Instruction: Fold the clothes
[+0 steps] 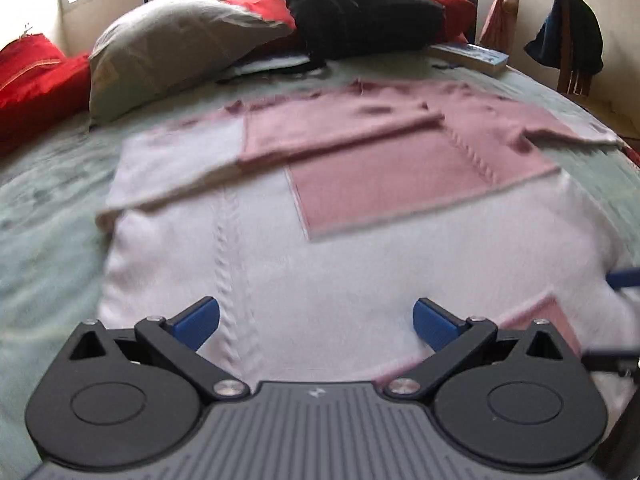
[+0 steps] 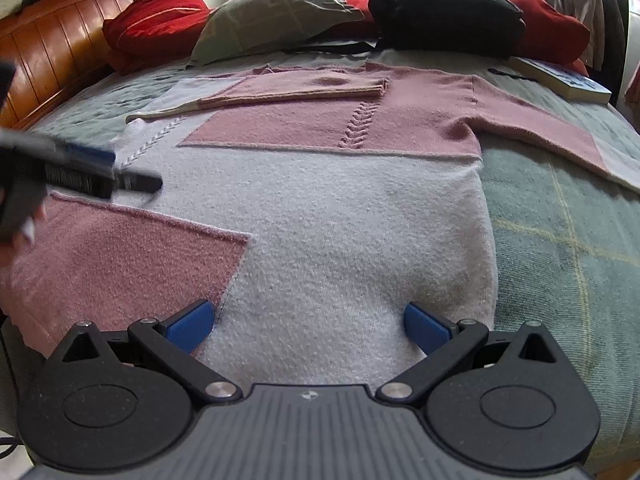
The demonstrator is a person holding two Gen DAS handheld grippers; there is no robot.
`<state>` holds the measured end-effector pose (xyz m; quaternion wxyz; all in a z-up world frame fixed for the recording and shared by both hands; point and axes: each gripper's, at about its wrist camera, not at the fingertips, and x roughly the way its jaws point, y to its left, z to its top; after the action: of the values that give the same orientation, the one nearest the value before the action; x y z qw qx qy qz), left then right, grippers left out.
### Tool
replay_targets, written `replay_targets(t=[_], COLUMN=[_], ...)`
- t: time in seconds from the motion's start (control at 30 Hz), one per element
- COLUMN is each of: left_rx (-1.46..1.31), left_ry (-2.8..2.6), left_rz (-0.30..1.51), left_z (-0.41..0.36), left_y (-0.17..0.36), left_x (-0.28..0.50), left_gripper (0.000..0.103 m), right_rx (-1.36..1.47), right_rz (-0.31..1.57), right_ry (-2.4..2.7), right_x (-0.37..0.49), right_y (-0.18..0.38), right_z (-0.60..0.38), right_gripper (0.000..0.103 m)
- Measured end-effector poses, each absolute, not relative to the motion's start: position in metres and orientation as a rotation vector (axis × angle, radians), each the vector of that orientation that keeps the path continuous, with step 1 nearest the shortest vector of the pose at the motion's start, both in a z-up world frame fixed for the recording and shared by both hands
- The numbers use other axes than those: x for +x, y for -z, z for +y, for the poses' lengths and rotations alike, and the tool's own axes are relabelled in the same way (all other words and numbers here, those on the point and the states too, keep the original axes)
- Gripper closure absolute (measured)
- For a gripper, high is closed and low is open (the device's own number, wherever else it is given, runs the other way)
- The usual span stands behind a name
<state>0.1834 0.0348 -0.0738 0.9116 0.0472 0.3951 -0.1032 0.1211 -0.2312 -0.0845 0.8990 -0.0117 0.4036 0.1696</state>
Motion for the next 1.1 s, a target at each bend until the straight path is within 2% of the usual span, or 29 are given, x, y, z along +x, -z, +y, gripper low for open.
replay_targets(t=[0.37, 0.53, 0.73, 0.8, 1.1], left_rx=[0.089, 0.14, 0.159, 0.169, 0.154], left_ry=[0.151, 0.163, 0.209, 0.241, 0.386], left_rz=[0.721, 0.674, 0.658, 0.639, 0.629], left_z=[0.034, 0.023, 0.012, 0.01, -0.015], left_y=[0.057, 0.045, 0.041, 0.039, 0.037], left_x=[0.143, 0.133, 0.124, 0.121, 0.124], left_gripper=[0.001, 0.001, 0.001, 0.001, 0.001], right_rx=[-0.07, 0.093, 0.104, 0.084, 0.304], right_rz=[0.763, 0.702, 0.779, 0.732, 0.624], right_ry=[-0.363, -0.393, -0.347, -0.368, -0.261], right_x=[0.11, 0.126, 0.144, 0.131, 0.126], right_y=[0.087, 0.059, 0.082, 0.084, 0.068], right_z=[-0.231, -0.245, -0.249, -0.252, -0.331], right_gripper=[0.0, 0.0, 0.0, 0.0, 0.0])
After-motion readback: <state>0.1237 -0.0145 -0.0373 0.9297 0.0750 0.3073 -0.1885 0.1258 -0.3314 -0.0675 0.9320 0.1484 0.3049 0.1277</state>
